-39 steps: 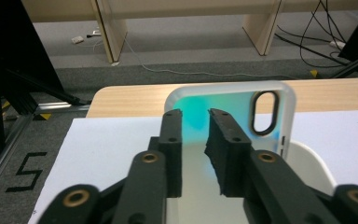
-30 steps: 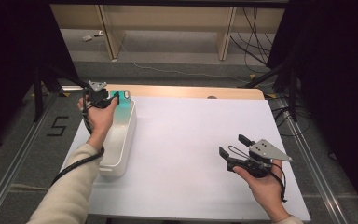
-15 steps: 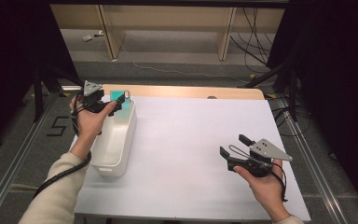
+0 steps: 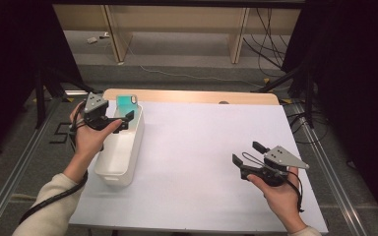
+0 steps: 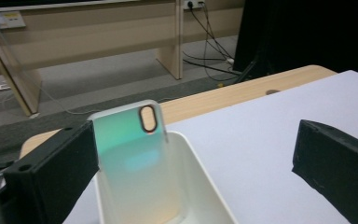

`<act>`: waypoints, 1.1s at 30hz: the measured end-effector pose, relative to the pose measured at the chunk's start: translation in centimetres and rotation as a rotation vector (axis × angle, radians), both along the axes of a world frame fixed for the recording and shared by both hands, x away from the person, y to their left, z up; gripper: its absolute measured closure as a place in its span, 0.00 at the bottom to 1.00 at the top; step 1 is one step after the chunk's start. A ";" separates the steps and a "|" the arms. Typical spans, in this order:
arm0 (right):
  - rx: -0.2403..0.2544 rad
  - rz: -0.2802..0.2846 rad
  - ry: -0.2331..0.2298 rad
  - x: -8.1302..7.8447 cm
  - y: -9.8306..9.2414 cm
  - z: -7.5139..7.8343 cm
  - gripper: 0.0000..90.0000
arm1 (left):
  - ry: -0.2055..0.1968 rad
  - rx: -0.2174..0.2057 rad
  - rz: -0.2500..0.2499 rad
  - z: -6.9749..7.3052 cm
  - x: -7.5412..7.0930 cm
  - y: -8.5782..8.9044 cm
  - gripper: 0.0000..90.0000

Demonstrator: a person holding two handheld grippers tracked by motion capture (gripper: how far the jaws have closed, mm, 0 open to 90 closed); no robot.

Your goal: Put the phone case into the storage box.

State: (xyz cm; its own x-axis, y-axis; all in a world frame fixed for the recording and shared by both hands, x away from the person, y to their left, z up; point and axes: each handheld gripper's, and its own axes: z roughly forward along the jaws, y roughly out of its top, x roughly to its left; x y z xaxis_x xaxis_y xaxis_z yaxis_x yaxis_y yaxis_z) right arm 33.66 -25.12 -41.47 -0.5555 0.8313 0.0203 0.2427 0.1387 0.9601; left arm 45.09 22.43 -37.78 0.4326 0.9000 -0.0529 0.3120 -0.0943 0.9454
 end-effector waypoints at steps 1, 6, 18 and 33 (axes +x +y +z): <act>0.013 0.005 0.004 0.0 0.1 0.0 0.19 | 0.001 0.007 -0.014 0.0 -0.2 -0.1 0.00; 0.000 -0.005 -0.001 0.0 -0.1 0.0 0.19 | -0.009 -0.009 -0.070 0.0 -1.3 -0.7 0.00; 0.007 0.009 0.009 0.2 -0.2 0.0 0.19 | -0.027 -0.040 -0.185 -0.6 -4.4 -1.8 0.00; 0.002 0.035 0.021 0.1 -0.2 0.0 0.19 | -0.033 -0.078 -0.271 -1.3 -8.7 -0.4 0.00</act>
State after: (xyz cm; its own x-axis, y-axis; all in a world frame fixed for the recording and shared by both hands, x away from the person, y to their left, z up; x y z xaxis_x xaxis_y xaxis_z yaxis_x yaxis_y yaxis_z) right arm 33.78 -25.29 -41.44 -0.5832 0.8116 0.0343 0.2580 0.1451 0.9552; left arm 36.43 21.99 -39.04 0.6593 0.7453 -0.0993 0.2541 -0.0966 0.9624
